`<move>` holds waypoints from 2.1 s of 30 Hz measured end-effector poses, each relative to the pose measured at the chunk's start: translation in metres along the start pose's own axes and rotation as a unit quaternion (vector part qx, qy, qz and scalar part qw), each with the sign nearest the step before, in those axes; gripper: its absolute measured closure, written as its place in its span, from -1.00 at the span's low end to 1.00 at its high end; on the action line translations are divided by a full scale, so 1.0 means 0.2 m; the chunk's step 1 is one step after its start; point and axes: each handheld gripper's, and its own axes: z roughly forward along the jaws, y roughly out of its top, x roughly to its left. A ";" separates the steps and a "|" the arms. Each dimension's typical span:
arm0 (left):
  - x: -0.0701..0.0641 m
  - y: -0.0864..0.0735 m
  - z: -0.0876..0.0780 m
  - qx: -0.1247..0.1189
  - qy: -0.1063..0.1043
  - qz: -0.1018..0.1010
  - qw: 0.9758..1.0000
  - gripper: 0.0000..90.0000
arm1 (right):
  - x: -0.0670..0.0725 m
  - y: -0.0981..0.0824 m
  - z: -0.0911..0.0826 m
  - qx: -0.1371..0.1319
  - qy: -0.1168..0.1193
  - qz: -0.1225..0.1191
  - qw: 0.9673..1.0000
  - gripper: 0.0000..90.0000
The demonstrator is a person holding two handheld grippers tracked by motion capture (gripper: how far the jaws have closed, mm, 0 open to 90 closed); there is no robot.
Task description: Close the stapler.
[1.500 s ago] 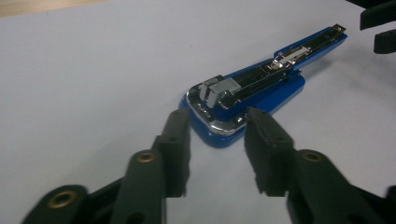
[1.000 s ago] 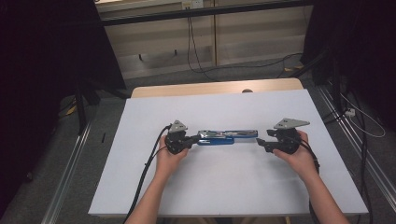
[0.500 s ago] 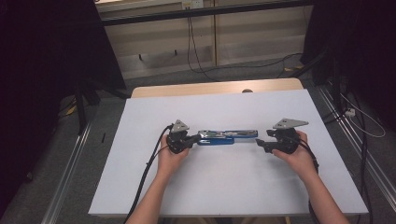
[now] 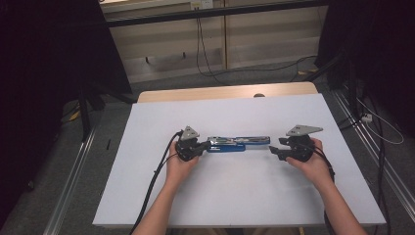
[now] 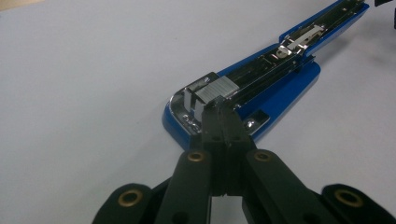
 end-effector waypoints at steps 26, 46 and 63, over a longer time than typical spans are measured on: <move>0.00 0.00 0.00 -0.001 -0.002 0.001 1.000 1.00 | -0.01 0.00 0.09 0.040 0.003 -0.001 0.999 1.00; 0.00 0.00 0.01 -0.003 -0.006 0.002 1.000 1.00 | 0.01 0.02 0.11 0.027 0.007 -0.008 1.000 1.00; 0.00 -0.01 0.01 -0.005 -0.007 0.000 1.000 1.00 | 0.04 0.06 0.10 -0.001 0.020 -0.009 1.000 1.00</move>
